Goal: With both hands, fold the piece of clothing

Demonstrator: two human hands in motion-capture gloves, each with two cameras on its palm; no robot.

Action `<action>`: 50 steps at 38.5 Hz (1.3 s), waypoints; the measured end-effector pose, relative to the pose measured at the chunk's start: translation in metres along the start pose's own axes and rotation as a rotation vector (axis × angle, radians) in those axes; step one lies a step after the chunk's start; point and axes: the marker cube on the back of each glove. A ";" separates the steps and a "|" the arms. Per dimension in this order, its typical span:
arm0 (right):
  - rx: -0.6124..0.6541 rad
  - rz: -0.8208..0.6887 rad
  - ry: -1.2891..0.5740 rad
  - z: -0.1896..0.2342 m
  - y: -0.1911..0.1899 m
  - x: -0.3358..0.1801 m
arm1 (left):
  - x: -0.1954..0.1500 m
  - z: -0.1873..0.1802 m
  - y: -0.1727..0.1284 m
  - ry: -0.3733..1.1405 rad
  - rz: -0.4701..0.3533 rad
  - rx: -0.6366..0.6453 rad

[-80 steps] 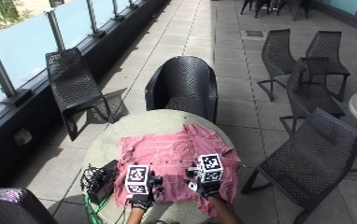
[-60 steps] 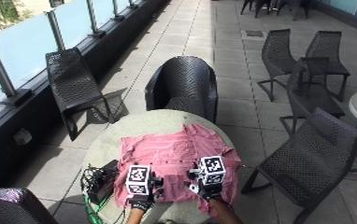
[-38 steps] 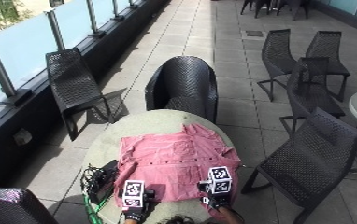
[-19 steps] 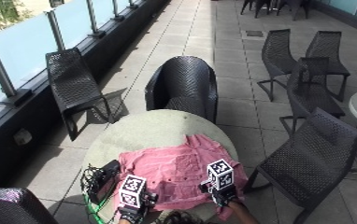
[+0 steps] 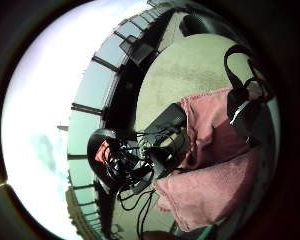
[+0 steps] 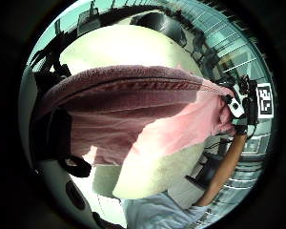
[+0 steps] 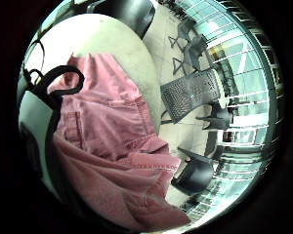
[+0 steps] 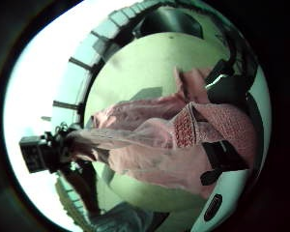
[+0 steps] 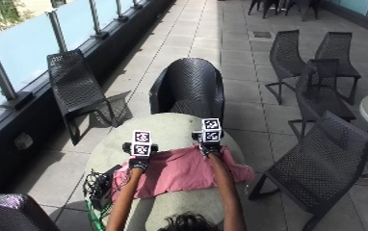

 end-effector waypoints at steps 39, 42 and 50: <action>-0.112 0.792 -0.295 0.105 0.137 0.191 | 0.034 0.082 0.070 0.190 0.043 -0.121; -0.082 0.781 -0.273 0.101 0.134 0.184 | 0.035 0.084 0.075 0.203 0.047 -0.184; 0.301 0.696 -0.421 0.038 0.103 0.136 | 0.033 0.056 0.075 0.266 0.057 -0.192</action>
